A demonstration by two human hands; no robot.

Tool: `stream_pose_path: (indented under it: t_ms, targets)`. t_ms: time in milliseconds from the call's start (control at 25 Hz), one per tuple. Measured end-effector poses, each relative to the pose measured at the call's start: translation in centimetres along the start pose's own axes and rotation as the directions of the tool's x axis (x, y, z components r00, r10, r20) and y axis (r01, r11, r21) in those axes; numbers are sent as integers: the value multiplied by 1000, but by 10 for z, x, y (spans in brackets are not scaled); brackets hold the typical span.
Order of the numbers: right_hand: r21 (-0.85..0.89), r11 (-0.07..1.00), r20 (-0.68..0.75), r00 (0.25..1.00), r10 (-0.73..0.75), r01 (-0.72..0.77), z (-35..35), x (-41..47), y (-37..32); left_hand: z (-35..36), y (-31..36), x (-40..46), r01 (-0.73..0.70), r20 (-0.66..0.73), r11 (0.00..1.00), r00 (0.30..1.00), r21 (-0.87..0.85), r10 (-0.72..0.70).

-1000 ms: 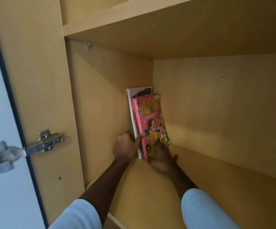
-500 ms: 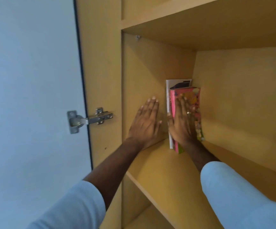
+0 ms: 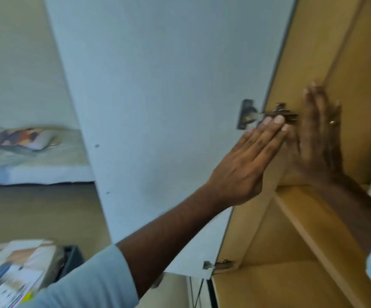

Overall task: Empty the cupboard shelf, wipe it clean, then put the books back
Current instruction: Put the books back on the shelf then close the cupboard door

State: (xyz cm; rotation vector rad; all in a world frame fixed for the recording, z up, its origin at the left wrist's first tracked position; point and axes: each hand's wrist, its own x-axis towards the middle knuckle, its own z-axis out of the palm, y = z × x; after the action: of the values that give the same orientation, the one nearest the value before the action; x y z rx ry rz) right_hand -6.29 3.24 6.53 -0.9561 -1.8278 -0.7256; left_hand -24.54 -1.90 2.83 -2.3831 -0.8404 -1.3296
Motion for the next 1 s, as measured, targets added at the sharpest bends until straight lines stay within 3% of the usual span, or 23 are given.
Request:
stream_pose_path:
  t_ms: [160, 320, 400, 480, 560, 680, 720, 800, 1000]
  targets:
    - [89, 934, 37, 936, -350, 346, 36, 25, -97, -71, -55, -105, 341, -141, 926, 937, 164, -320]
    - [267, 799, 63, 818, -572, 538, 113, 27, -231, -135, -105, -244, 514, -75, 774, 847, 371, -526]
    - [361, 726, 47, 766, -641, 586, 155, 9, -304, -164, -124, -322, 585, -31, 671, 764, 455, -645]
    - [468, 667, 85, 722, -687, 579, 197, -22, -377, -196, -134, -401, 702, -30, 502, 595, 505, -803]
    - [587, 620, 160, 676, -719, 520, 234, -60, -450, -233, -135, -470, 815, -50, 264, 336, 517, -941]
    - [705, 584, 282, 597, -751, 402, 268, -118, -541, -289, -125, -545, 794, -13, -61, -66, 605, -998]
    - [732, 569, 314, 554, -771, 376, 276, -136, -566, -306, -120, -568, 778, -17, -139, -163, 612, -986]
    - [762, 545, 369, 458, -809, 348, 290, -166, -607, -333, -110, -609, 757, -55, -252, -276, 603, -960]
    - [820, 451, 343, 328, -880, 353, 322, -201, -688, -371, -93, -677, 724, -174, -455, -431, 519, -885]
